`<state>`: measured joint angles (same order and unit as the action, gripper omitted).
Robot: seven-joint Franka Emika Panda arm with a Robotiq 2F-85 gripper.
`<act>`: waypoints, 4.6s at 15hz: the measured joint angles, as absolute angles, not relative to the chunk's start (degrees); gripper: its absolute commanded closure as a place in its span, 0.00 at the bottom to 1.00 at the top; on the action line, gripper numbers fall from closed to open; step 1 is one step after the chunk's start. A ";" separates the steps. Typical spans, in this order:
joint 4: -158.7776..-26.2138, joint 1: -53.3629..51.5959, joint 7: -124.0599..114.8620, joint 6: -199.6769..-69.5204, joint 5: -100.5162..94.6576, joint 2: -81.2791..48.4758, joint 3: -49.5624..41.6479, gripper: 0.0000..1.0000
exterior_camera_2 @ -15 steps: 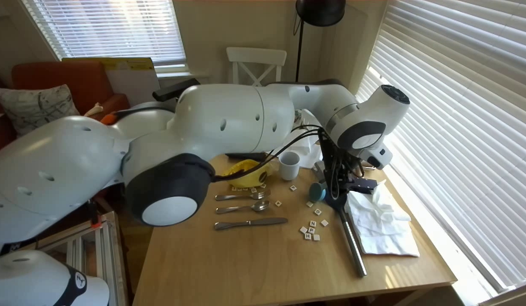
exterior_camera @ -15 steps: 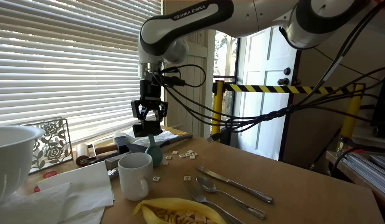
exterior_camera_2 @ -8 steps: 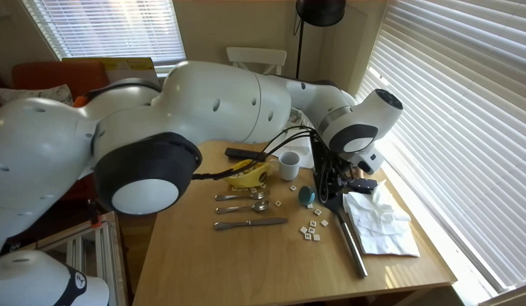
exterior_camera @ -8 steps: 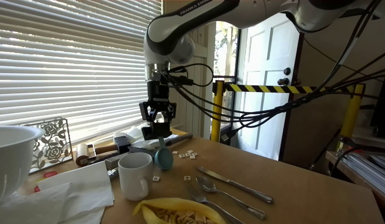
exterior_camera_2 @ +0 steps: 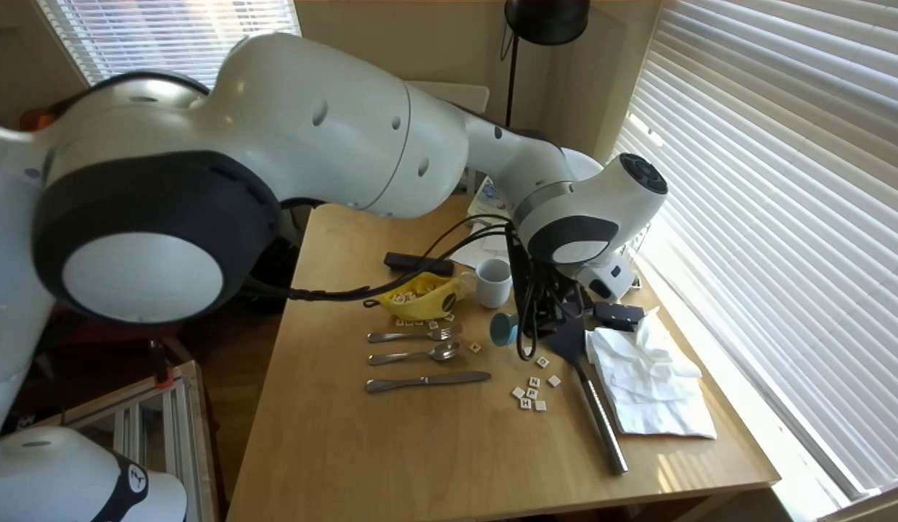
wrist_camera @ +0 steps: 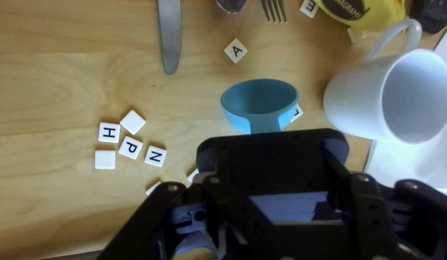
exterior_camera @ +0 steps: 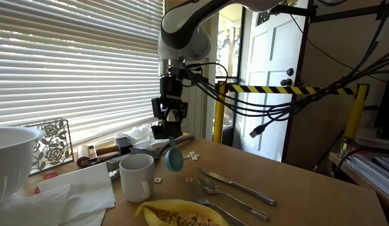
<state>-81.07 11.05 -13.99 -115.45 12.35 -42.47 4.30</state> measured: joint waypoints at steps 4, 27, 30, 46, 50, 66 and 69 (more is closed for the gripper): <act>-90.06 10.68 -11.12 -116.16 13.89 -36.70 3.60 0.40; -120.51 3.29 2.68 -144.29 13.58 -21.19 2.64 0.65; -126.88 1.78 2.32 -151.84 13.54 -17.83 2.67 0.65; -157.66 -0.51 -13.56 -149.26 1.39 18.55 7.45 0.40; -157.68 -0.35 -14.56 -146.84 0.99 20.18 8.39 0.40; -142.99 -5.48 -16.19 -146.13 -5.86 9.40 17.09 0.65; -138.67 -5.62 -14.31 -148.25 -8.00 4.15 16.29 0.65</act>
<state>-138.67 -5.62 -14.31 -148.25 -8.00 4.15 16.29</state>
